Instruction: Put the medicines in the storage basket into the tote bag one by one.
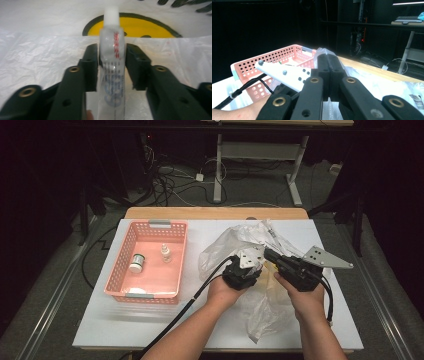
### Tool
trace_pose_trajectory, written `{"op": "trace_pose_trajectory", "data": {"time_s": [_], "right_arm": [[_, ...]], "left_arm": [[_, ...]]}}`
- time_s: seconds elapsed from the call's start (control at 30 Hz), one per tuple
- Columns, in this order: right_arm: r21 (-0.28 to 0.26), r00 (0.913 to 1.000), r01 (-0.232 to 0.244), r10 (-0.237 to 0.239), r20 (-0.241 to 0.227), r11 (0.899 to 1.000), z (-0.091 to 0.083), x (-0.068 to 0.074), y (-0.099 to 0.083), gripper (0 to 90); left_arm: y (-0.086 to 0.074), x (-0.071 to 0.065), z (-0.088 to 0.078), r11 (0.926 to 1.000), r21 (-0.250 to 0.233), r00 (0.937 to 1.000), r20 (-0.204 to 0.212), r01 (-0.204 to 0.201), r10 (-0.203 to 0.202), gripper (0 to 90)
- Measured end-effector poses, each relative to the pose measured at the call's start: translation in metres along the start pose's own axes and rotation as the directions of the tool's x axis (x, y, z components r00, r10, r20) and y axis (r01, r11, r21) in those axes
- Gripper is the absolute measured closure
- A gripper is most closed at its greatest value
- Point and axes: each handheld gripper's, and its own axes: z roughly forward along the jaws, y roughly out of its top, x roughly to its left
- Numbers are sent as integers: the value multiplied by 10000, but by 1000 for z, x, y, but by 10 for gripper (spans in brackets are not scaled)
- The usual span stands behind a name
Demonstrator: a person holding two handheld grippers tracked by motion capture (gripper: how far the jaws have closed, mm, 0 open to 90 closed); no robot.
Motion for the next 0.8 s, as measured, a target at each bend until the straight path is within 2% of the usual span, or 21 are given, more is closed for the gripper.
{"op": "trace_pose_trajectory", "data": {"time_s": [0.2, 0.3, 0.4, 0.5, 0.67, 0.8], "right_arm": [[13, 10000, 12, -12, -7, 10000, 0, -1, -1, 900], [42, 10000, 32, -32, -21, 10000, 0, -1, -1, 900], [67, 10000, -7, 7, -21, 10000, 0, 0, -1, 900], [106, 10000, 20, -20, 0, 9999, 0, 0, -2, 900], [160, 10000, 23, -24, 32, 9999, 1, 0, -2, 900], [150, 10000, 31, -31, 54, 9999, 0, 0, -3, 900]], "left_arm": [[1, -2, -8, 9998, 212, 9989, 478, 20, -30, 502], [-2, -4, -14, 9998, 173, 9978, 657, -80, 69, 452], [-6, -6, -24, 10000, -11, 9963, 858, 46, -45, 412], [-10, -8, -33, 9999, -68, 9951, 979, -111, 117, 384], [-16, -10, -48, 9999, -111, 9895, 1442, -35, 51, 303], [-21, -12, -60, 9999, -150, 9871, 1598, -73, 96, 230]]}}
